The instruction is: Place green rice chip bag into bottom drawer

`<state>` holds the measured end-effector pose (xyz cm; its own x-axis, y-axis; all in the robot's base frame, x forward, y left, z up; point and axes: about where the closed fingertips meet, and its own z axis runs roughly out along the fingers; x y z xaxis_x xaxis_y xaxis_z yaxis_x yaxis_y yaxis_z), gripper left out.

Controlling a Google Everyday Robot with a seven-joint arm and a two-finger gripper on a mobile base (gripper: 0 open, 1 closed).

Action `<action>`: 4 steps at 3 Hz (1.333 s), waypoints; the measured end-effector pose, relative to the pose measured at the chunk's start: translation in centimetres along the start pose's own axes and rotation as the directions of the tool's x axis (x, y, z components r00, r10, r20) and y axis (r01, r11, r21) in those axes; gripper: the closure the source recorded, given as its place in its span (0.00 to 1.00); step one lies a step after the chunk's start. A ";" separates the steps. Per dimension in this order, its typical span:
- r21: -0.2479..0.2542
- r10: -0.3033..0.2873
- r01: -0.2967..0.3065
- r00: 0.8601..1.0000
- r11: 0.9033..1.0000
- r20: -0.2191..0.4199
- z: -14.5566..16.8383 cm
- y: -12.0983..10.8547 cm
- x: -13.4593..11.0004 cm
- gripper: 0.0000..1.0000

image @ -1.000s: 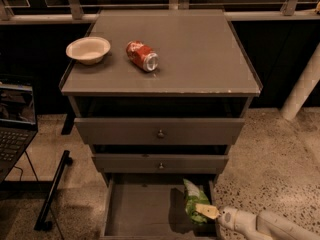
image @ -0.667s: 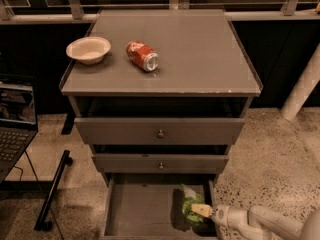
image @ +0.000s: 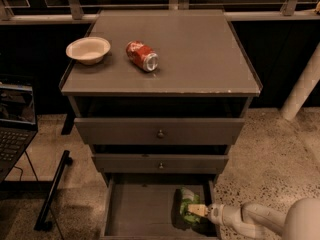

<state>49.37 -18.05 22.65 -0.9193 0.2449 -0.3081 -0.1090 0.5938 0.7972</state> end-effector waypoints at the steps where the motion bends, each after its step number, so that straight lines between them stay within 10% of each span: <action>1: 0.000 0.000 0.000 1.000 1.000 0.000 0.0 0.0 0.0 0.59; 4: 0.000 0.000 0.000 1.000 1.000 0.000 0.0 0.0 0.0 0.00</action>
Offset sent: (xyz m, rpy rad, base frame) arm 0.0000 0.0000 0.0000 0.0000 0.0000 0.0000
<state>49.37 -18.03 22.65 -0.9194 0.2447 -0.3080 -0.1091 0.5936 0.7973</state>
